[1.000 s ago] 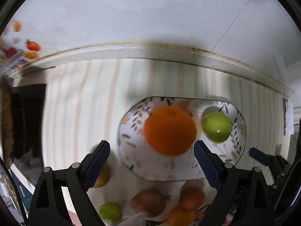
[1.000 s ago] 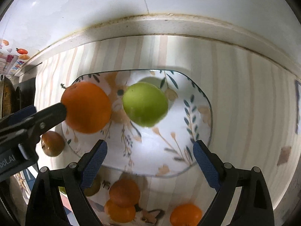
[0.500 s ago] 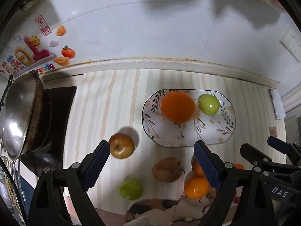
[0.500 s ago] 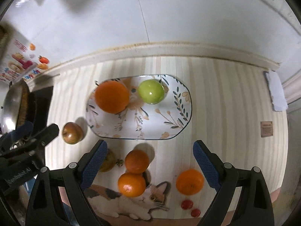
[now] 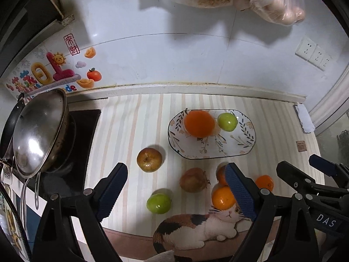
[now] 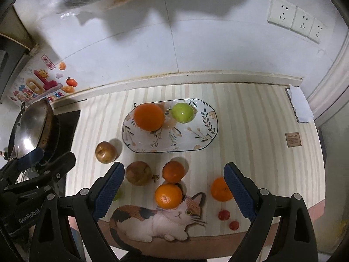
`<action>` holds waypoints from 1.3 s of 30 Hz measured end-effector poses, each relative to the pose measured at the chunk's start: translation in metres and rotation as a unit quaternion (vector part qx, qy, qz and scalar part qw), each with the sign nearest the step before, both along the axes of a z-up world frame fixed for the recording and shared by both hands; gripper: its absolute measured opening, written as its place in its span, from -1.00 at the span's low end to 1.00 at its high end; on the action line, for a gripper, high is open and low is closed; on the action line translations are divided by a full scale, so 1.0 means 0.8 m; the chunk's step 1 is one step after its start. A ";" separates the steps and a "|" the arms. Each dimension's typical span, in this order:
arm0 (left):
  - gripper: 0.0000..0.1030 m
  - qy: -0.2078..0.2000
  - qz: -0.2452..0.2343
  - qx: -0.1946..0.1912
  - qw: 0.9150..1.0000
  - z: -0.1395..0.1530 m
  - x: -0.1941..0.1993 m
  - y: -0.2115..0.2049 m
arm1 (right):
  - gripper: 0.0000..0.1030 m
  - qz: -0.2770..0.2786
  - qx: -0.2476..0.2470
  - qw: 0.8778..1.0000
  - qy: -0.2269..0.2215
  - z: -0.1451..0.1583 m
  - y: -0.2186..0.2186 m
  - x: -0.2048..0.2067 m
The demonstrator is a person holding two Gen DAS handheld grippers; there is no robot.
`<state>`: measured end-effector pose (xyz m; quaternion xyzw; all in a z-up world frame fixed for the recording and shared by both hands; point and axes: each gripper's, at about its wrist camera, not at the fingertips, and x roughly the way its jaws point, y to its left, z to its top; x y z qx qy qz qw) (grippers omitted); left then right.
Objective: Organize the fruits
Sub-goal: 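Lift both open tools away from the plate, then grasp the red-brown apple with the left tool while the right tool grasps an orange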
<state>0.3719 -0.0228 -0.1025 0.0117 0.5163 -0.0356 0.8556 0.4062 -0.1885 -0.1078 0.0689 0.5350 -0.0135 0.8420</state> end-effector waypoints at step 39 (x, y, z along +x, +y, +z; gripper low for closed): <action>0.20 0.297 0.027 -0.082 0.951 -0.293 0.110 -0.042 | 0.33 -0.013 0.108 0.969 0.220 -0.298 -0.013 0.005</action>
